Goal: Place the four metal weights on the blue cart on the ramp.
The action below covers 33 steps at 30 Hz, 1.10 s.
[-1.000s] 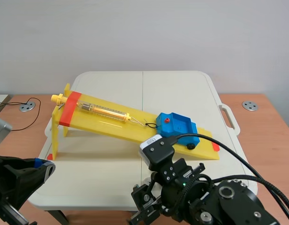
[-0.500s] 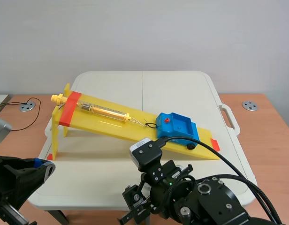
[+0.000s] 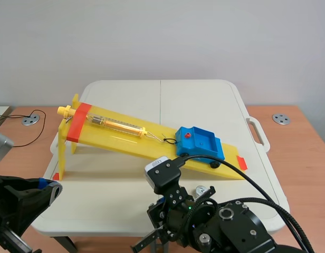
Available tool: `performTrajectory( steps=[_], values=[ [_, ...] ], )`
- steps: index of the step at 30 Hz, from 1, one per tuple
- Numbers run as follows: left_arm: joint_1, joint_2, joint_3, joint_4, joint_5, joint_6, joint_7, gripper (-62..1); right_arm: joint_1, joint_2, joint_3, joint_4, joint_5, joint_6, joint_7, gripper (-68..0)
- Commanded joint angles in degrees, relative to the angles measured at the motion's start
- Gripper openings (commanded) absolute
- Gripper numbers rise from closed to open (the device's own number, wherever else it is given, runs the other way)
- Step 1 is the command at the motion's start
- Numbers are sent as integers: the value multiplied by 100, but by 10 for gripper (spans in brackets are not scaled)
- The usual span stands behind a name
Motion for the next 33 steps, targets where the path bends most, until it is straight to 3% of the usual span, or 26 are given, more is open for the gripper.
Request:
performTrajectory(
  steps=[1,3,13,25,33],
  values=[
    [-114,46,-68,380,-424,-114,-551,-578,367,-15,-107,271,105,-146,708,-641],
    [-114,46,-68,380,-424,-114,-551,-578,367,22,-105,271,105,-146,708,-670],
    [-114,44,-68,380,-424,-114,-551,-577,334,133,131,573,258,-146,636,-669],
    [-114,44,-68,380,-424,-114,-551,-578,-262,754,557,2247,1034,-118,48,-669],
    [-116,44,-68,380,-424,-114,-551,-577,-1088,1130,1349,3615,1805,-81,-273,-669]
  ],
)
